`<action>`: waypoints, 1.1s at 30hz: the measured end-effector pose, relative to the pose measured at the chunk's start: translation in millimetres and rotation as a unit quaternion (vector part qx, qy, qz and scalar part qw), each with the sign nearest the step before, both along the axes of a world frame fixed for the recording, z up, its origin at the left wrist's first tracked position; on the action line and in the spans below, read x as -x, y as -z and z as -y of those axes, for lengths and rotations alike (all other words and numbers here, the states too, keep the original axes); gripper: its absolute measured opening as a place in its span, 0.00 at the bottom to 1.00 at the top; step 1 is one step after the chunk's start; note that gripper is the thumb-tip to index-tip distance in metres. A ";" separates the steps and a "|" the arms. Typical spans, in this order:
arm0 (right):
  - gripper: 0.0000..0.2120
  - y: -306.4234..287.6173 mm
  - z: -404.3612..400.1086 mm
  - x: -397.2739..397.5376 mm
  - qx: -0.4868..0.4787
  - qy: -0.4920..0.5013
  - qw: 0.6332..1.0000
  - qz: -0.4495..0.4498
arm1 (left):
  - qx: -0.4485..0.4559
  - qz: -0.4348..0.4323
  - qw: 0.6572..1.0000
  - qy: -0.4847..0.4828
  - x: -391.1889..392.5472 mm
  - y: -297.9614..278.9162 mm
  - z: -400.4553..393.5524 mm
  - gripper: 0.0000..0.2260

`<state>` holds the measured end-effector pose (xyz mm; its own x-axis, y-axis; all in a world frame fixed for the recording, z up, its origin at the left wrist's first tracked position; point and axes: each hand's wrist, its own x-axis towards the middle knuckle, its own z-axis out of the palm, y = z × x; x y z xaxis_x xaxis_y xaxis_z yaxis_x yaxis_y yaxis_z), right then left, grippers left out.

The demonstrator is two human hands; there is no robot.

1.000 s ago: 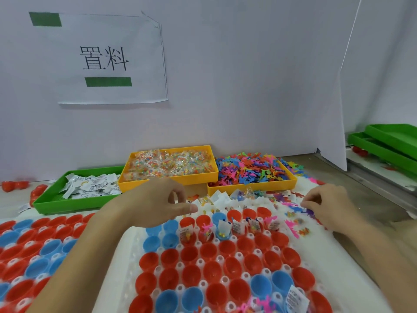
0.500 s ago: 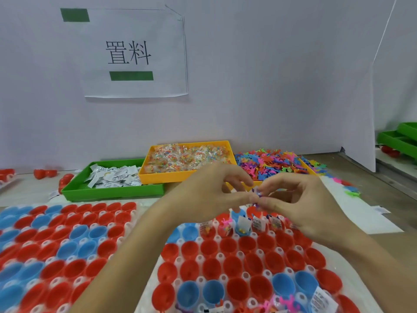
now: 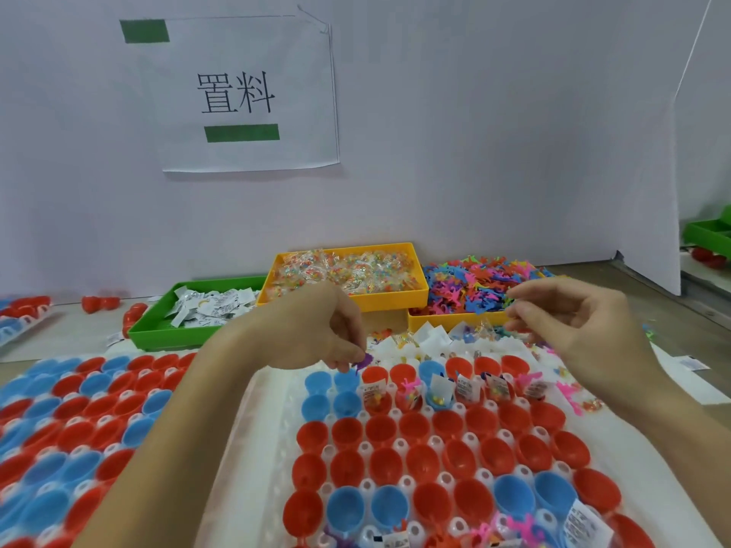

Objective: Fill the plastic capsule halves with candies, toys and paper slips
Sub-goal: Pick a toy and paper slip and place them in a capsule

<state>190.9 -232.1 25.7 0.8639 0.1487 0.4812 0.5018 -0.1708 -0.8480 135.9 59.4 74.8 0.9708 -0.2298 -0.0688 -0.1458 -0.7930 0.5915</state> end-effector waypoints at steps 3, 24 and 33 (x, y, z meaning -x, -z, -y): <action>0.13 11.5 12.9 -15.7 0.016 0.054 0.998 0.004 | -0.040 -0.056 0.998 -0.012 -0.4 4.4 -5.3 0.03; 0.08 58.9 50.7 -53.2 0.322 0.167 0.931 -0.025 | -0.106 -0.103 0.989 -0.009 -9.1 21.3 -7.2 0.02; 0.15 66.0 49.4 -64.3 0.398 0.222 0.888 -0.063 | -0.101 -0.087 0.991 -0.007 -9.4 19.7 -9.3 0.04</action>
